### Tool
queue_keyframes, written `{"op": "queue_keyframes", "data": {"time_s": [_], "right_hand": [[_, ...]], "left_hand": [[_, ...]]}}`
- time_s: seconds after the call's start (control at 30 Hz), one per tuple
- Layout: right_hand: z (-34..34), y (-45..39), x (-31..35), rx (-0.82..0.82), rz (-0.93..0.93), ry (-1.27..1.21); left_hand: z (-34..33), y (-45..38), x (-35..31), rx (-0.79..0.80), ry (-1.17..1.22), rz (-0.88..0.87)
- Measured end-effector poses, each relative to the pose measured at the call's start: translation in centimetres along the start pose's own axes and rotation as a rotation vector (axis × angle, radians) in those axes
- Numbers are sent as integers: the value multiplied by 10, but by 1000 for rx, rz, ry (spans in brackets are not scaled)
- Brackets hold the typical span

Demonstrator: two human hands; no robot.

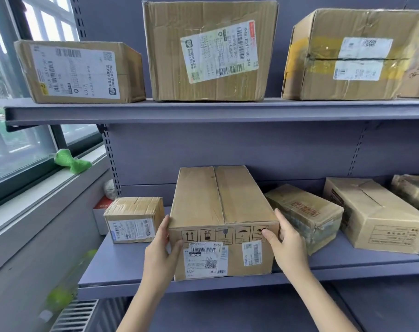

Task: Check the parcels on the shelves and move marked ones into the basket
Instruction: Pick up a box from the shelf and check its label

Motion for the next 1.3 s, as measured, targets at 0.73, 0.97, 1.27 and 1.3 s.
{"op": "queue_keyframes", "data": {"time_s": [0.73, 0.97, 1.27, 1.3], "right_hand": [[24, 66, -105, 58, -333, -248], [87, 54, -158, 102, -349, -296], [150, 28, -221, 110, -412, -296], [149, 22, -222, 126, -406, -288]], "left_hand": [[-87, 91, 77, 76, -140, 388], [-177, 113, 22, 113, 32, 426], [-265, 130, -58, 72, 129, 330], [-266, 131, -60, 81, 139, 348]]}}
Point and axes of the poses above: each hand's wrist, its own y-axis away from the middle knuckle, its own z-axis out of the back of the hand, x = y × z, the point moved 7 cm from there along -y, towards the middle knuckle, and after that the axes turned 2 degrees about -z, right-handed, at the moved point
